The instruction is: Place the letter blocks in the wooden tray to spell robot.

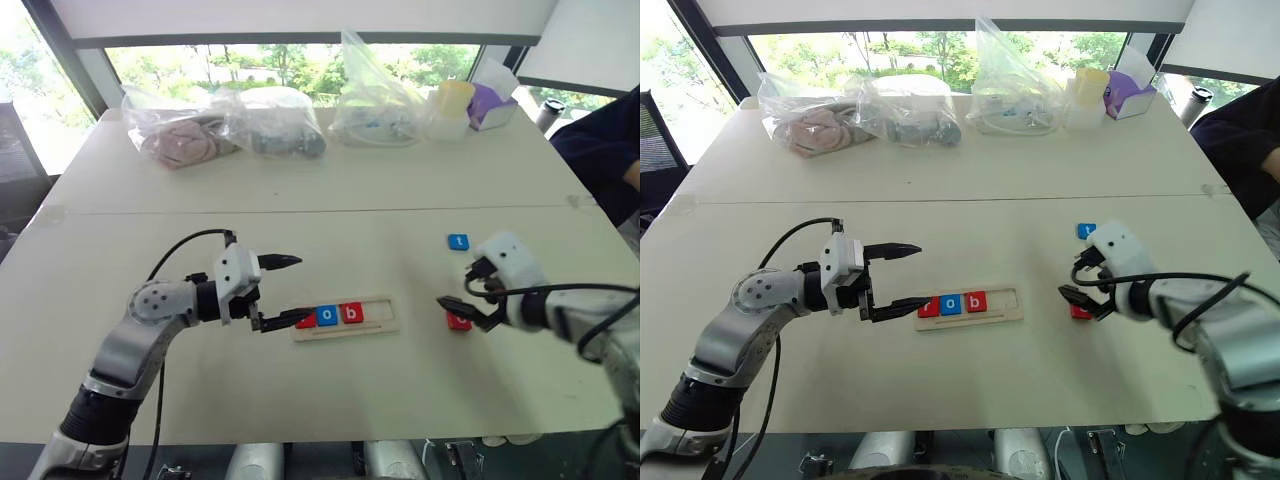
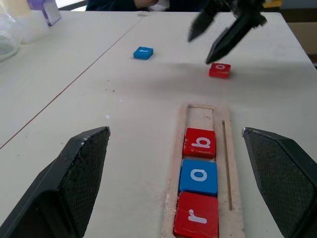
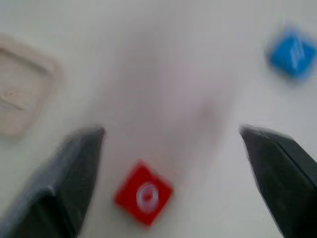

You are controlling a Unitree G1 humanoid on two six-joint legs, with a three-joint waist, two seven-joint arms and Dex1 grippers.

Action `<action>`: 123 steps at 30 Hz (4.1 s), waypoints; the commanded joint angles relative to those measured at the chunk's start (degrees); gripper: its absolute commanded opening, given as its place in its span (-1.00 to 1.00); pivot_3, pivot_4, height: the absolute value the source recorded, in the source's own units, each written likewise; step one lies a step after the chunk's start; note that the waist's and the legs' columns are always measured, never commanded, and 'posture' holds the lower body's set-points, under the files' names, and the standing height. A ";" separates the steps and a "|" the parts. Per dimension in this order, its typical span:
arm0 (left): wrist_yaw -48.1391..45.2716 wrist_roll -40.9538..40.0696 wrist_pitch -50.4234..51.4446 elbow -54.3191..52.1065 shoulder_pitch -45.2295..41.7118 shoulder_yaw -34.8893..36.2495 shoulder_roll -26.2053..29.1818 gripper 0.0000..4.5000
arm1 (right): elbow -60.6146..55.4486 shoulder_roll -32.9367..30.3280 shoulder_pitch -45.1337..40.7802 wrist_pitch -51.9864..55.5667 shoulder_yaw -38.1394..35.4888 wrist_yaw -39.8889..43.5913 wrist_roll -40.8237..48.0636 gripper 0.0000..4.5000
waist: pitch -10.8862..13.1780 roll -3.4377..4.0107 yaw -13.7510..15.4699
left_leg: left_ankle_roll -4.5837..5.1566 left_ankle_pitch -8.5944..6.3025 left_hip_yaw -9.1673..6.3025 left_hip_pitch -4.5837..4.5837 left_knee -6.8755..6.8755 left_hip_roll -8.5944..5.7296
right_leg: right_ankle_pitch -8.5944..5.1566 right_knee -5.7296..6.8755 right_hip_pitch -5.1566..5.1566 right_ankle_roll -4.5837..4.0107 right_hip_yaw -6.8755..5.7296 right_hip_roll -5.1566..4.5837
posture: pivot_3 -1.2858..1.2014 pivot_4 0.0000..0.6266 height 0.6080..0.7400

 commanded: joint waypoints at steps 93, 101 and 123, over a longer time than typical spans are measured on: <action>2.68 -7.14 4.24 -10.75 7.31 6.44 4.35 1.00 | 31.46 15.34 -19.26 -51.78 27.43 31.50 -20.13 -0.49 | 0.10 0.09 -0.03 | 0.00 -0.02 0.01 0.69 -0.04 0.02 | 0.00 0.09 0.47 -0.16 0.19 -0.15 | 0.03 -0.52 1.00; 2.91 -6.91 4.38 -10.76 6.96 6.32 4.06 1.00 | 30.20 15.14 -18.80 -50.67 27.33 32.48 -19.50 0.97 | 0.10 0.09 -0.03 | 0.00 -0.02 0.01 0.70 -0.04 0.03 | 0.00 0.09 0.47 -0.16 0.19 -0.15 | 0.03 -0.52 1.00; 3.69 -7.09 5.74 -10.70 4.66 5.37 3.83 1.00 | 38.91 19.46 -23.98 -52.87 23.17 20.59 -21.15 0.97 | 0.11 0.10 -0.12 | 0.00 -0.02 0.02 0.68 -0.10 0.02 | 0.00 0.08 0.43 -0.17 0.19 -0.14 | 0.03 -0.52 1.00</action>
